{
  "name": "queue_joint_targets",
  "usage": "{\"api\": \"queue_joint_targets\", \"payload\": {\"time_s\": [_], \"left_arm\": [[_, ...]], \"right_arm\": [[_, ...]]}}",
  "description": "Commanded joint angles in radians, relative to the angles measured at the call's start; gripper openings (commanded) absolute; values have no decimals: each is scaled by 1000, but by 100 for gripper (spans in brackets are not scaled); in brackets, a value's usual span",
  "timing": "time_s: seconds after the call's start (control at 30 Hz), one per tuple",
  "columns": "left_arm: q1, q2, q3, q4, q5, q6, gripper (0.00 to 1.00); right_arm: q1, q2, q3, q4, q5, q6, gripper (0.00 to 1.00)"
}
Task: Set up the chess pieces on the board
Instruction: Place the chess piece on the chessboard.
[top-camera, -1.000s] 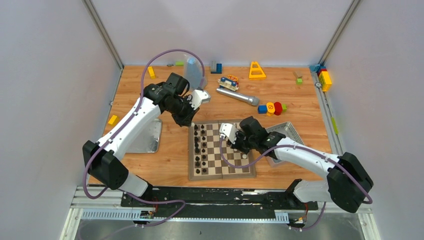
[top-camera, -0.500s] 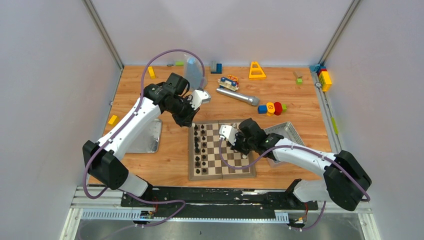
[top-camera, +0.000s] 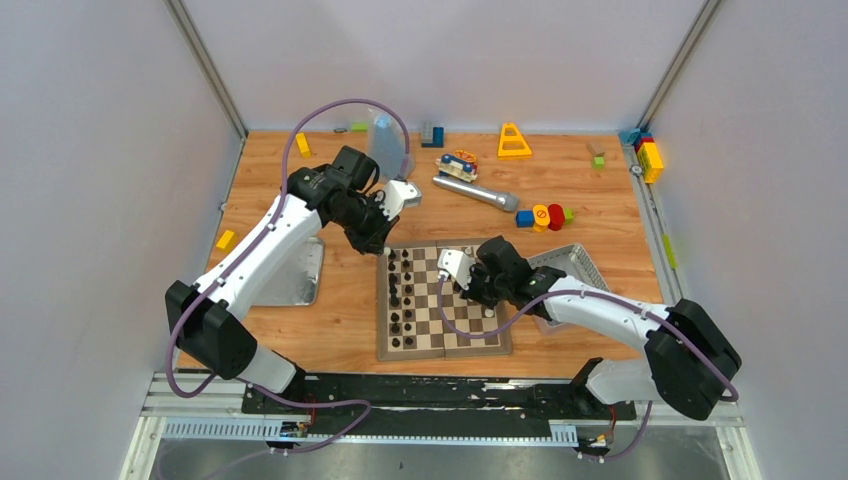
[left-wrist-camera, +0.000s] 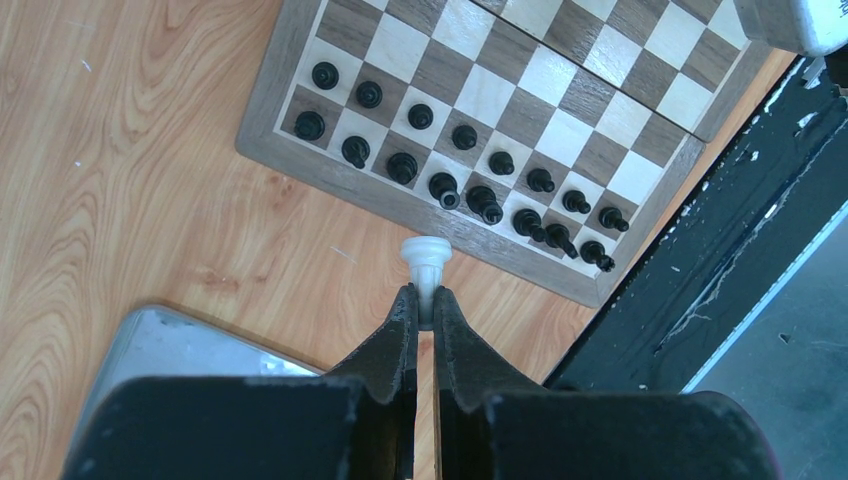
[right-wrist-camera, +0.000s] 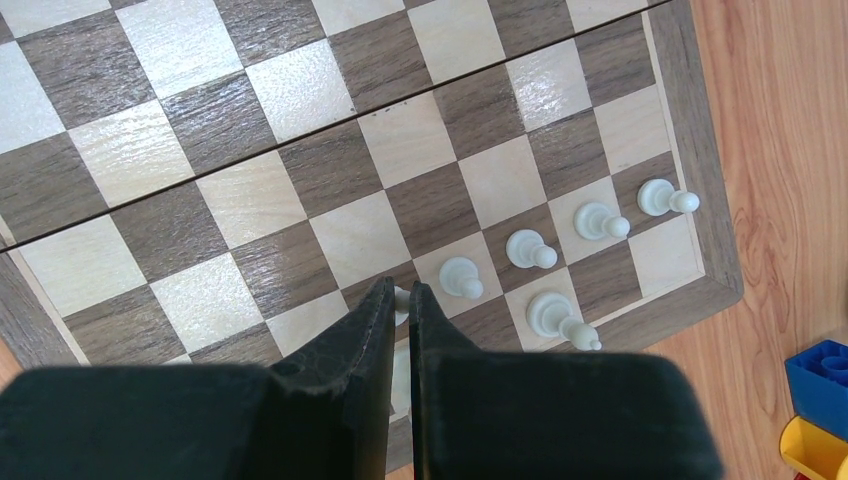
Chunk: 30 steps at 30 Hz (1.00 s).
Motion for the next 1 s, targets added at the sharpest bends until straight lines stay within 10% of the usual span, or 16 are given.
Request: {"api": "queue_joint_targets", "payload": {"time_s": [0.0,0.53,0.97], "left_arm": [[2,-5,21,-1,24,11,8],[2,-6,14,-2,25,15,9],[2,7,23,-9,29,15,9]], "right_arm": [[6,9,-4,39,8,-12,0],[7,-17,-2,10,3,-6,24],[8,-30,5,-13,-17,-4,14]]}}
